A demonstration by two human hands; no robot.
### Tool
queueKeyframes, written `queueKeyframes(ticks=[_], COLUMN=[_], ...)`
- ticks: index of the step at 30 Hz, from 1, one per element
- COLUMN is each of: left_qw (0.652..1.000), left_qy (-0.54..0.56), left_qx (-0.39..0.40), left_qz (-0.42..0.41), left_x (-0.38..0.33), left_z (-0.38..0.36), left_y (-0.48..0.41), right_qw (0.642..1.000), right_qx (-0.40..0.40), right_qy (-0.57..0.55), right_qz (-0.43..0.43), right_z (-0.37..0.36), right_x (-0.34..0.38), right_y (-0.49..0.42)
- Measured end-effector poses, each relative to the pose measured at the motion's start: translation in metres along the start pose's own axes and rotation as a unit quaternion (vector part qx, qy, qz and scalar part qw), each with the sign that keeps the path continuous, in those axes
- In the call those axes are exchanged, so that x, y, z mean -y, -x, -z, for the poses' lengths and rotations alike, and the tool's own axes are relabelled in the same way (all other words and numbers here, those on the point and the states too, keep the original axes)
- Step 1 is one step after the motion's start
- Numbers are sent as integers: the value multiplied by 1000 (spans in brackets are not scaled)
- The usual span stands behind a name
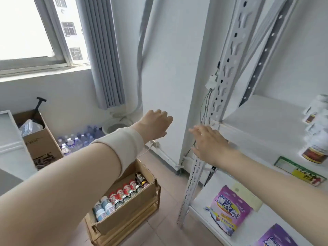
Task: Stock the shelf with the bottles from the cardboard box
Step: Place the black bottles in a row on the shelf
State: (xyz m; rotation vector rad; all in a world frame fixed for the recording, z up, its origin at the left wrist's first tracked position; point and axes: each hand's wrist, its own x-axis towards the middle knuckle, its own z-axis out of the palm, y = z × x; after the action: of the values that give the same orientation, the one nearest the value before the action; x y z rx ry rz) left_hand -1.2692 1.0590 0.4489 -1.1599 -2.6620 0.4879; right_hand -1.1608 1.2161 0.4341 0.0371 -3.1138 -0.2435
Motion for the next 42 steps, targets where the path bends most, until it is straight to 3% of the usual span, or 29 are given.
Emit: queueKeyframes(ticks=[7, 13, 20, 25, 29, 36, 38, 40, 42], left_qw=[981, 910, 753, 603, 496, 451, 414, 345, 277], left_qy=[103, 246, 435, 563, 637, 680, 699, 722, 719], left_qx=[135, 258, 356, 366, 302, 235, 214, 181, 146], left_qz=[93, 211, 343, 430, 508, 528, 542, 572, 621], left_x=[65, 86, 46, 19, 7, -20, -20, -14, -4], left_z=[-156, -307, -463, -565, -630, -684, -686, -685, -684], left_y=[-11, -46, -54, -68, -94, -110, -104, -91, -71], right_qw=[989, 969, 924, 912, 925, 923, 922, 922, 914], right_qx=[103, 179, 283, 293, 227, 81, 93, 112, 202], right_qy=[12, 14, -2, 3, -10, -15, -24, -9, 33], right_qz=[102, 170, 258, 286, 306, 376, 376, 370, 352], right_z=[-107, -223, -334, -408, -461, -503, -506, -506, -508], right_x=[63, 96, 137, 157, 163, 184, 197, 211, 224], right_y=[-130, -243, -321, -365, -387, -411, -419, -427, -435])
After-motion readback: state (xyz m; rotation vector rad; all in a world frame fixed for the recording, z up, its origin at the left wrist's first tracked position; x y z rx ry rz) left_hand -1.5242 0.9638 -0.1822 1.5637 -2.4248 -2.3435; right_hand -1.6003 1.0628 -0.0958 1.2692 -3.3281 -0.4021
